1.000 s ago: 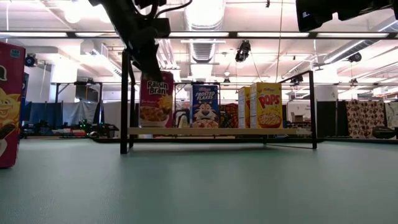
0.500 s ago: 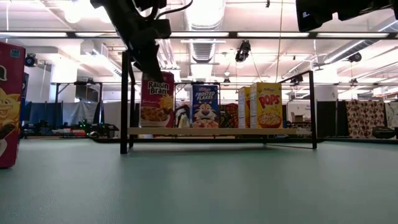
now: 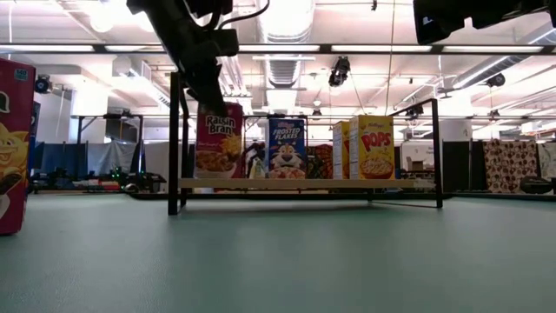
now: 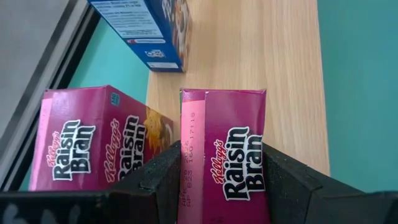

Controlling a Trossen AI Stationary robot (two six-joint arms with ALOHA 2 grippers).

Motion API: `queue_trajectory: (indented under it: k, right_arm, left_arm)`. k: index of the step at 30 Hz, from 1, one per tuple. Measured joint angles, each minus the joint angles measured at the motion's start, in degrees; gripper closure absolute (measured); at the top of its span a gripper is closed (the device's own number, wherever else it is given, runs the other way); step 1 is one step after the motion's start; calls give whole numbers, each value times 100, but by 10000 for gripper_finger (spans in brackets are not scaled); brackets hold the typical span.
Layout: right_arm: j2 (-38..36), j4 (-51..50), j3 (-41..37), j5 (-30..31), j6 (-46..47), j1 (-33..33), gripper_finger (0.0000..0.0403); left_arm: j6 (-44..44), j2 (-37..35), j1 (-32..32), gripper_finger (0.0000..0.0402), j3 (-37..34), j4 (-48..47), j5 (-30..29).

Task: Stack cereal on shelf
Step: Put the right pink cereal box on the shelf aligned with the other pink cereal box

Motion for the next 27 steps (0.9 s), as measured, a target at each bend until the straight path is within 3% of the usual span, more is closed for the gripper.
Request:
queue_trajectory:
  k: [22,27]
  right_arm:
    - [-2,2,0,13,-6,-2,365]
    - [-2,2,0,11,-6,-2,365]
  left_arm:
    - [87,-4,33,235,-205,315,-33]
    - [238,-2,35,218,-209,299,-73]
